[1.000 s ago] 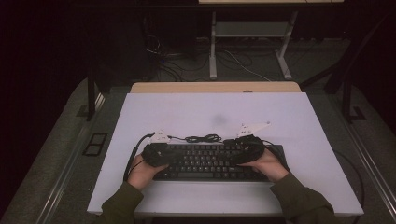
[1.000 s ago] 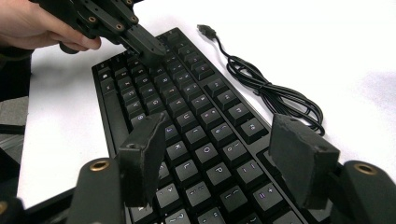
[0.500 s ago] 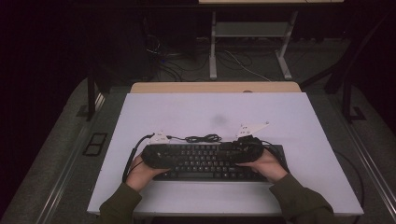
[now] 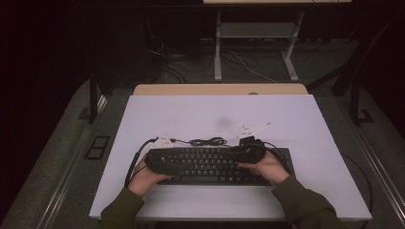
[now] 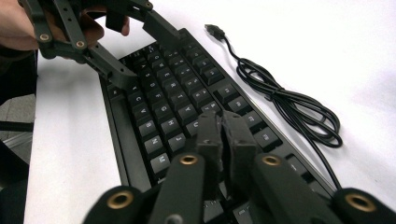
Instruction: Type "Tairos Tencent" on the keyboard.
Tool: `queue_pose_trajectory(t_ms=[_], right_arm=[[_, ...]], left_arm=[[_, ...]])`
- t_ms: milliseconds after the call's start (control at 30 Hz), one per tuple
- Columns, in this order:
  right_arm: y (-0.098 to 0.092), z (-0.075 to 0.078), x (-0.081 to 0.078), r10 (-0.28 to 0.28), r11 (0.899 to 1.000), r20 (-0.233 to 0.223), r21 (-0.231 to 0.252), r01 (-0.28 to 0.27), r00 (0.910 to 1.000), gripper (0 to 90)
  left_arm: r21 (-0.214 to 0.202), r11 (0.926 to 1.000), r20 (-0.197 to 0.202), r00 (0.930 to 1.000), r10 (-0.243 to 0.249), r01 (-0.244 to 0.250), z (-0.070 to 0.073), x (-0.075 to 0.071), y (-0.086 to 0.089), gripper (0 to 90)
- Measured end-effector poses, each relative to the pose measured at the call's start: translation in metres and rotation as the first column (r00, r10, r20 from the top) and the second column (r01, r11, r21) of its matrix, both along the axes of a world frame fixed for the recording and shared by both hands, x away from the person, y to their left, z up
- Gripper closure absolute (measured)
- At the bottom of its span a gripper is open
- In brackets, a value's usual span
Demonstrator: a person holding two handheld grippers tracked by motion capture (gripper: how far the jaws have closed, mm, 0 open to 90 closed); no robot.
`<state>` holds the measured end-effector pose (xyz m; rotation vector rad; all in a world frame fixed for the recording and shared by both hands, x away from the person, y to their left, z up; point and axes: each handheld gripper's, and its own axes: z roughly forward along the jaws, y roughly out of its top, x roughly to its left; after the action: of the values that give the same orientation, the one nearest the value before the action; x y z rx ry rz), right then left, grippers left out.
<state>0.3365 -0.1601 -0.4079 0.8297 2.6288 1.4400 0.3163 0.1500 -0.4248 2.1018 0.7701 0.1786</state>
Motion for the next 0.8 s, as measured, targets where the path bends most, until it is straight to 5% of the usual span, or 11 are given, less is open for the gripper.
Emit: queue_pose_trajectory(t_ms=[800], right_arm=[[0.024,-0.007,-0.005,0.066,0.998,-0.017,0.006,-0.066,0.9977,89.0]], left_arm=[[0.011,0.9992,0.019,0.9991,0.038,-0.038,-0.003,0.001,0.002,0.1]])
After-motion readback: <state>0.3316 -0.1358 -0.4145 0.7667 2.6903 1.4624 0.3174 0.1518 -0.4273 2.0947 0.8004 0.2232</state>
